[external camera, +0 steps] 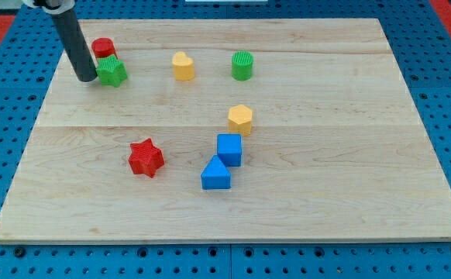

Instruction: Place the yellow hexagon to the right of the green circle

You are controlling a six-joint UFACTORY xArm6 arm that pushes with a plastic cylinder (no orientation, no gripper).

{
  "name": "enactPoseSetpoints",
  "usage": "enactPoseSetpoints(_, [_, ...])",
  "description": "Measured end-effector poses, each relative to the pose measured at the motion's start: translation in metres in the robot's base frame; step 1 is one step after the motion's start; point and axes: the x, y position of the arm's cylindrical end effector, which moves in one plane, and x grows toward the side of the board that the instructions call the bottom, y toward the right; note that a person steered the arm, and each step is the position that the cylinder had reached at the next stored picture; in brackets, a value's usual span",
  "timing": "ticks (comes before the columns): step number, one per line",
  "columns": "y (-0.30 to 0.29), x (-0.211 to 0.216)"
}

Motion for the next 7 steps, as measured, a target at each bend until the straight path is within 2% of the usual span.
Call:
enactPoseSetpoints(1, [0.043, -0.006])
enactPoseSetpoints(2, [0.034, 0.005])
enactPoseSetpoints(3, [0.091, 0.081])
enactPoseSetpoints(4, [0.151, 0.120])
enactPoseSetpoints(5, [0.224, 0.120])
enactPoseSetpoints(6, [0.264, 0.089])
enactPoseSetpoints(7, [0.264, 0.035])
